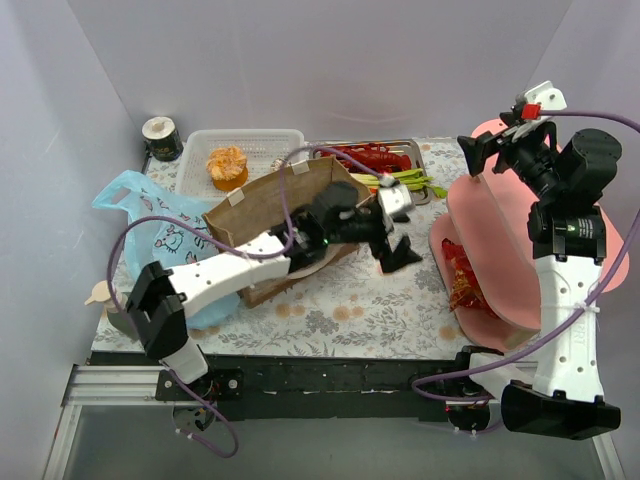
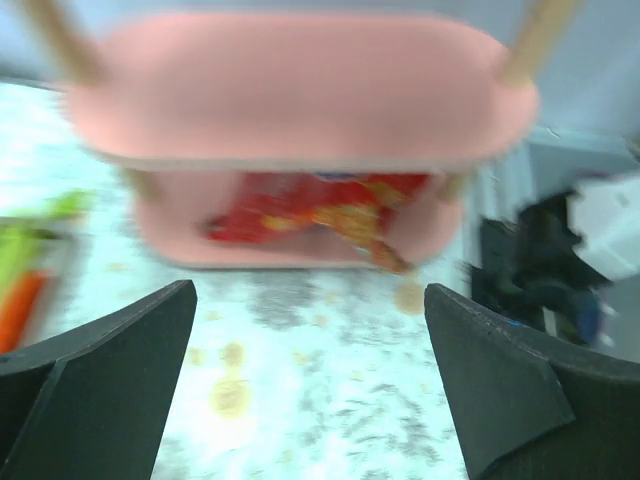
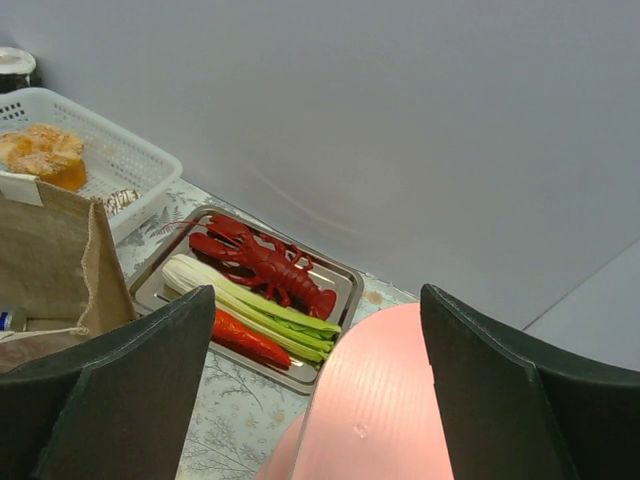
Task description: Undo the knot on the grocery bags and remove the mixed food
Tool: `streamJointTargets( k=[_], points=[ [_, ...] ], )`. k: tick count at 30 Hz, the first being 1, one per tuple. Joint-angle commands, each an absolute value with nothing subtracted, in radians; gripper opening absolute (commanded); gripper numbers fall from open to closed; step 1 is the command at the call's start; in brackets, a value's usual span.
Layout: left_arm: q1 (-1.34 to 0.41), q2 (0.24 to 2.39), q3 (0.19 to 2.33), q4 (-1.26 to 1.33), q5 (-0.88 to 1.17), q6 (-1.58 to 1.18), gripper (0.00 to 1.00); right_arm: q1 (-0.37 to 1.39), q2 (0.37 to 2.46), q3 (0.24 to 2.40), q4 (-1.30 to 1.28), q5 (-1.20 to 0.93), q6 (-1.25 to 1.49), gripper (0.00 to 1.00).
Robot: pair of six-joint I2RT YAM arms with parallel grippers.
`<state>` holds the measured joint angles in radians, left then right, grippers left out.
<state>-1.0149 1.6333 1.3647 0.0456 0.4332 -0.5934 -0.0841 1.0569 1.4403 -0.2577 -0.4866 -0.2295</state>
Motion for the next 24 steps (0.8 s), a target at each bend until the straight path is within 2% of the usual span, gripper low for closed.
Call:
streamJointTargets(
  k=[1, 3, 4, 7, 11, 15, 19, 24],
  points=[
    [-0.87, 1.488, 1.569, -0.174, 0.376, -0.531, 0.98, -0.086, 1.106, 1.416, -0.124, -0.561, -0.106, 0.88],
    [-0.842, 1.479, 1.656, -0.286, 0.309, -0.441, 0.98, -0.083, 1.129, 1.407, -0.072, -0.606, -0.048, 0.82],
    [-0.81, 1.471, 1.669, -0.317, 0.278, -0.413, 0.98, -0.074, 1.156, 1.411, -0.066, -0.627, -0.046, 0.74],
    [-0.732, 1.431, 1.638, -0.376, 0.12, -0.367, 0.98, 0.073, 1.228, 1.485, -0.13, -0.605, -0.124, 0.67],
    [-0.606, 1.482, 1.721, -0.549, -0.02, -0.491, 0.98, 0.265, 1.322, 1.566, -0.225, -0.6, -0.247, 0.62],
    [-0.552, 1.408, 1.582, -0.51, -0.06, -0.453, 0.98, 0.438, 1.402, 1.549, -0.264, -0.601, -0.304, 0.57],
    [-0.433, 1.423, 1.545, -0.526, -0.054, -0.417, 0.98, 0.596, 1.439, 1.497, -0.238, -0.558, -0.33, 0.54],
    [-0.397, 1.453, 1.504, -0.546, -0.008, -0.356, 0.98, 0.687, 1.448, 1.386, -0.227, -0.537, -0.357, 0.54]
  ],
)
